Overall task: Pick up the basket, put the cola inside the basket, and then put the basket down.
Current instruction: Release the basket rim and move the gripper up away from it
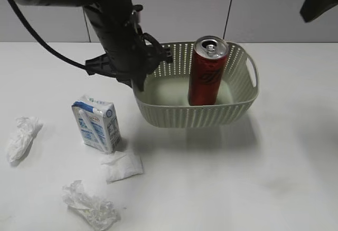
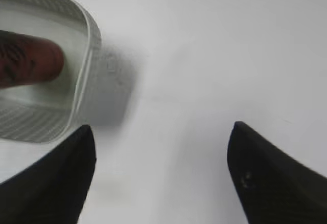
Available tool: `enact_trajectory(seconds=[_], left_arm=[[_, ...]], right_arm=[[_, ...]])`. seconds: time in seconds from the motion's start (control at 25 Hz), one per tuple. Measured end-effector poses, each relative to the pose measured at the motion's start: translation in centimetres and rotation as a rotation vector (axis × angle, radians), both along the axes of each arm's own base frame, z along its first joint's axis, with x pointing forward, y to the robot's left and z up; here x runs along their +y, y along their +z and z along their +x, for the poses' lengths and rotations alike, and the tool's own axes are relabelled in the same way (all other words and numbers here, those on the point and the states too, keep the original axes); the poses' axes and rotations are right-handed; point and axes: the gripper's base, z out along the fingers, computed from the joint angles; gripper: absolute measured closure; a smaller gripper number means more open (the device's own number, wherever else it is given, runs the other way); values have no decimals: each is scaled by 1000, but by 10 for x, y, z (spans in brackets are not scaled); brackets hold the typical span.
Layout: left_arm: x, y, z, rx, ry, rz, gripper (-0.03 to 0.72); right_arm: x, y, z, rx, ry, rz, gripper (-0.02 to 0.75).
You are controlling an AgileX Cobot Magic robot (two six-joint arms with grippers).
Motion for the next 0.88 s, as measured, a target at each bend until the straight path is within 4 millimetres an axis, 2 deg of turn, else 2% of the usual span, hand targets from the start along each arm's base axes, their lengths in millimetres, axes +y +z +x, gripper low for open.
enact_trajectory(seconds=[0.16,0.24,0.32,0.44,0.52,0.6,0.68,0.8,0.88], left_arm=[[7,-4,10,15,49,-38,685],[5,-13,13,41,54,-32,685],[3,-24,16,65,20,-11,685],[-2,-39,21,107,-5,10,676],[-4,-42,23,112,-6,9,635],[-5,-41,25,100,-20,3,550],[-6,-38,27,82,-27,-11,415],[-4,-38,30,71,-47,-12,169],[-2,-35,32,65,-68,-9,82]], right_arm=[[-10,25,-29,-79,-18,22,142],[-13,29,-46,-110,-20,37,144],[-16,29,-64,-145,-24,45,144],[-21,11,-88,-140,-30,45,144],[-23,-1,-102,-124,-32,43,144],[-26,-13,-117,-109,-34,45,146],[-27,-24,-130,-92,-38,55,146],[-30,-35,-147,-109,-42,64,146],[-32,-40,-157,-128,-45,68,146]])
